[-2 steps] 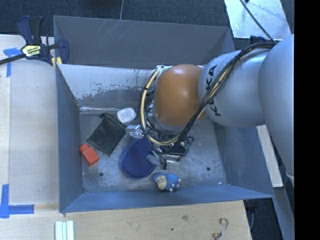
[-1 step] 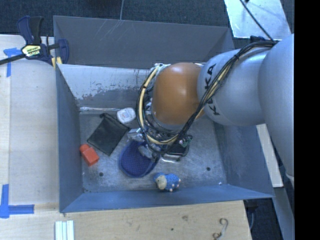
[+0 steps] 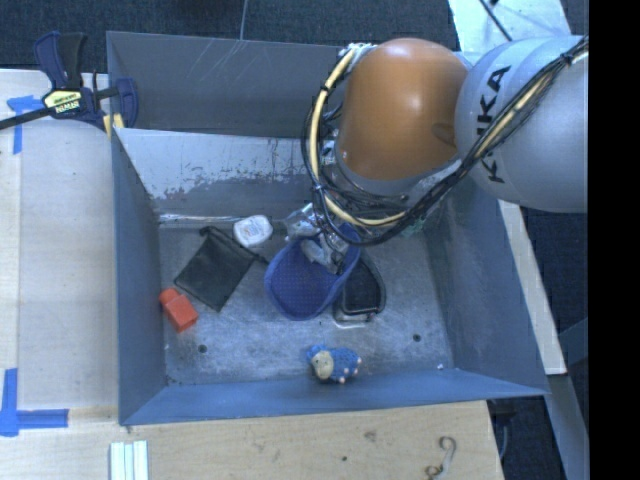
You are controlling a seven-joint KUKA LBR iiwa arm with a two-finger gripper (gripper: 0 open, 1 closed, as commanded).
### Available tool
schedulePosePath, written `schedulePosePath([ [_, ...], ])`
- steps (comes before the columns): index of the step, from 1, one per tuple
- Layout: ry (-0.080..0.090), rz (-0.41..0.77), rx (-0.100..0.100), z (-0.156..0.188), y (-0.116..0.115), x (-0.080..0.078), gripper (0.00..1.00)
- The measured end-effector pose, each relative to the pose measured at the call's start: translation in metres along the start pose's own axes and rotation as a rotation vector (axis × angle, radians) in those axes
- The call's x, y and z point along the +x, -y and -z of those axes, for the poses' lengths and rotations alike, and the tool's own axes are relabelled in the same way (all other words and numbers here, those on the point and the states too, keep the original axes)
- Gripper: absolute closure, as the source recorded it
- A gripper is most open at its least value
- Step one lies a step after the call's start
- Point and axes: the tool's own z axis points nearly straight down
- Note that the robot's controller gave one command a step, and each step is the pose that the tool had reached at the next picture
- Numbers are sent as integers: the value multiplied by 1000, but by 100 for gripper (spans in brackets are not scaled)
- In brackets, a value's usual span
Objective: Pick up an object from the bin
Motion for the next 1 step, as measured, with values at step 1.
schedulePosePath([
  [1, -3, 551, -2, 86, 39, 10, 100],
])
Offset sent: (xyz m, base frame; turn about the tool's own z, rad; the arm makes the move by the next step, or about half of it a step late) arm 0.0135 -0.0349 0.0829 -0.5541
